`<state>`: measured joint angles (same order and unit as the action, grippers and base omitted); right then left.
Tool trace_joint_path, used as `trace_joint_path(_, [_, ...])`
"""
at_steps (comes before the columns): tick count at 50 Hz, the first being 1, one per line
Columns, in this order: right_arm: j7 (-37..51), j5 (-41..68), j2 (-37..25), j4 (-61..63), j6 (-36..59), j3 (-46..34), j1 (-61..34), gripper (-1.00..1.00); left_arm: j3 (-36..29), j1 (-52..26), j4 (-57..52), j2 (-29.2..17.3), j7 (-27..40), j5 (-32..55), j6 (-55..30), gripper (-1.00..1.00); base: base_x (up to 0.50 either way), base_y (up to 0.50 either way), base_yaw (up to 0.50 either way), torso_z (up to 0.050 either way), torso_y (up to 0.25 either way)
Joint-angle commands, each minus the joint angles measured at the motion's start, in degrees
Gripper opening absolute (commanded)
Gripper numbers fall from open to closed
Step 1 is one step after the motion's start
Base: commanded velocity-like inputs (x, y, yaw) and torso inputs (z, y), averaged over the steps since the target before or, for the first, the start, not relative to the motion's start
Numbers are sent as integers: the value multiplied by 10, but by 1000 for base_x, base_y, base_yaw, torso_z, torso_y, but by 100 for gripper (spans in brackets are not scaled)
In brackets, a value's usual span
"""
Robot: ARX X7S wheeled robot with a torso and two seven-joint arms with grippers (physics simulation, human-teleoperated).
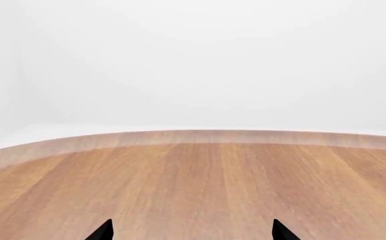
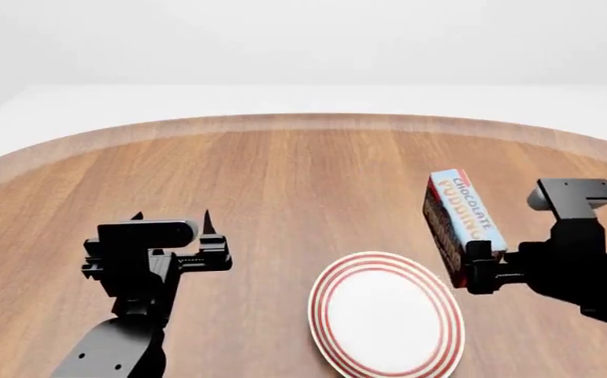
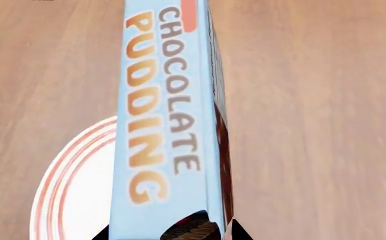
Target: Put the chocolate pudding to the right of the plate.
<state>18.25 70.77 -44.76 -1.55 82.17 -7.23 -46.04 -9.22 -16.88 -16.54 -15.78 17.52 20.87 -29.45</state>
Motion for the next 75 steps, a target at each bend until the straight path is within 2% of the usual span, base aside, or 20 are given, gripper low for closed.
trace_joint_path(1, [-1,24,-72,8,-12,60,61,-100,-1,1,-2,-2,1,3,0,100,0,0,0,0,0])
trace_joint_path(13, [-41,-36,-97,-61,-59,34,57,-100,-5,-1,-7,-4,4,5,-3,100,0,0,0,0,0])
trace_joint_path(24, [-77,-90,-93,-132,-82,-18,23,-100,-5,2,-5,-6,6,6,1,100,0,0,0,0,0])
trace_joint_path(32, [-89,-106,-94,-158,-94,-33,34,-100,-5,4,-3,-7,6,8,4,100,0,0,0,0,0])
trace_joint_path(51, [-148,-157,-59,-261,-180,-70,70,-100,-8,7,-10,-12,11,11,3,100,0,0,0,0,0])
trace_joint_path(75, [-148,-179,-46,-306,-198,-82,59,-100,-12,5,-17,-16,16,17,0,100,0,0,0,0,0])
